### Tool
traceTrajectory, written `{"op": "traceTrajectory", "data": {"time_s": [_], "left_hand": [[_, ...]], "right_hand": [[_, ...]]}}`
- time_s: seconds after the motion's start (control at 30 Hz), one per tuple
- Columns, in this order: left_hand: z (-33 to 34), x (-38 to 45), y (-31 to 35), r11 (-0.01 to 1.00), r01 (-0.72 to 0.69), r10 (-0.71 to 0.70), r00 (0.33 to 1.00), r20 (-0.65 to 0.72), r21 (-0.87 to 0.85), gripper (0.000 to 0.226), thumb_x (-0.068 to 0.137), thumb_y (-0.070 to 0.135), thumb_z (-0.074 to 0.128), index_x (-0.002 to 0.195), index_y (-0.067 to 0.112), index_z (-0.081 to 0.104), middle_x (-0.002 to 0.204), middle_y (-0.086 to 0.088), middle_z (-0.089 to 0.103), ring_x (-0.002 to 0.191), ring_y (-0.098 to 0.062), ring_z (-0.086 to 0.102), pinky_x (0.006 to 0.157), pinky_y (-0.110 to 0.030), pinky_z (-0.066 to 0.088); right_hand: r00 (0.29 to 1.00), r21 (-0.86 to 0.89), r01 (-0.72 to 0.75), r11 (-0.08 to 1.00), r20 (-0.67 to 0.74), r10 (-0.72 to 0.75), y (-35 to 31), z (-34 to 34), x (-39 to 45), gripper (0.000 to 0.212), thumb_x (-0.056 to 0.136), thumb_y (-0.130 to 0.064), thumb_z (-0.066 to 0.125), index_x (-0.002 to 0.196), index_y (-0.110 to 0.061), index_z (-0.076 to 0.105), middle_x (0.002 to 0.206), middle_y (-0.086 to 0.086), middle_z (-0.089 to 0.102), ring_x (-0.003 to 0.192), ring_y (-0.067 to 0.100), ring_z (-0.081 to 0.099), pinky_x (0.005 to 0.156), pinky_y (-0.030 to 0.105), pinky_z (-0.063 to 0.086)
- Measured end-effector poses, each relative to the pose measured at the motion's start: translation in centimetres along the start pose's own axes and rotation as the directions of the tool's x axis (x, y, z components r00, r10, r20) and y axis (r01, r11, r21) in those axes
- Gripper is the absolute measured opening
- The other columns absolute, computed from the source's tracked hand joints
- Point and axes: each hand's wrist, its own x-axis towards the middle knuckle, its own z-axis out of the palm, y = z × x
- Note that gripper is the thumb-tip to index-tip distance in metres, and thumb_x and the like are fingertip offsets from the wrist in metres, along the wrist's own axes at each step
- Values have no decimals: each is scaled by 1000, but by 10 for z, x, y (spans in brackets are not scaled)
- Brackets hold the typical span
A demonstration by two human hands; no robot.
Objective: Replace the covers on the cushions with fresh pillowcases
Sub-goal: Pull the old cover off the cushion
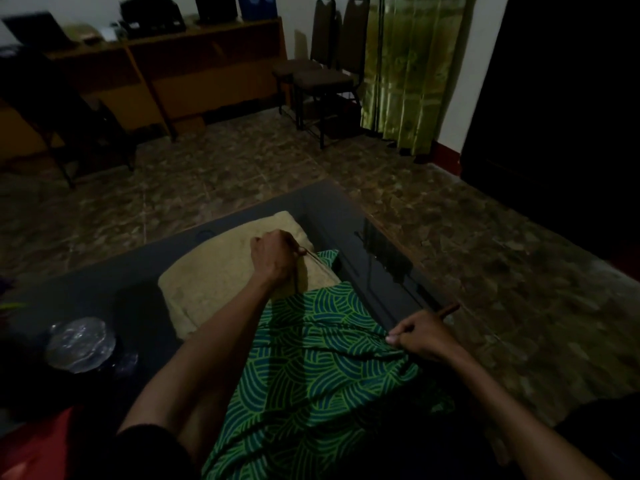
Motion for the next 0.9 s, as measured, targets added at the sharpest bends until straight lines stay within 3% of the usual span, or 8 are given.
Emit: {"op": "traceTrajectory", "data": {"time_s": [0.1,0.2,0.33,0.4,0.5,0.6,0.73,0.9], "left_hand": [[-2,-15,-10,992,-36,39,999,21,-125,11,82,19,75,90,25,79,95,-3,76,89,-24,69,86,-37,52],[-18,-40,-40,968,-71,44,993,-113,-240,17,83,20,76,101,20,76,105,-3,70,94,-18,66,81,-30,52],[-22,-108,-103,895,166,-286,926,-247,-414,21,85,25,75,105,21,69,105,-3,61,98,-15,58,80,-19,49],[-16,-146,-130,809,354,-481,858,-181,-470,30,79,35,78,100,19,65,98,-3,61,96,-22,62,79,-37,56],[-2,-194,-152,699,524,-607,795,-15,-487,54,66,69,69,77,17,68,75,0,70,79,-19,70,66,-39,58],[11,-218,-154,581,588,-642,756,128,-563,61,66,83,64,86,27,75,88,4,76,91,-16,70,80,-41,59],[44,-231,-171,451,566,-649,739,182,-690,68,60,88,68,91,29,77,86,6,77,85,-16,74,77,-45,61],[15,-251,-138,617,481,-668,739,-89,-623,38,88,40,73,60,22,55,56,-9,49,45,-17,49,52,-32,41]], "right_hand": [[998,-156,42,987,44,-36,-17,-6,1,17,81,-23,84,66,-25,76,72,-13,73,78,6,71,79,27,57],[984,-195,162,967,-39,-172,-59,-6,7,19,82,-22,81,101,-20,78,101,0,75,102,16,70,85,25,51],[827,-141,511,848,-190,-529,-146,28,12,27,85,-19,77,112,-19,76,112,3,72,91,14,64,79,21,43],[743,-136,651,747,-92,-663,-190,60,12,25,87,-15,75,111,-21,76,111,1,71,91,13,62,80,21,45],[595,-282,795,537,194,-780,-237,114,15,32,91,-23,70,123,-27,70,121,1,65,111,22,59,92,35,51],[498,-453,842,294,441,-746,-257,156,22,41,95,-36,62,136,-35,60,136,-1,57,122,27,52,93,42,46],[520,-579,792,194,472,-712,-259,180,32,24,94,-37,64,116,-36,70,124,-3,59,120,28,48,94,42,38],[512,-588,768,254,327,-794,-260,190,33,6,84,-27,74,88,-26,78,98,0,70,95,29,66,82,33,42]]}}
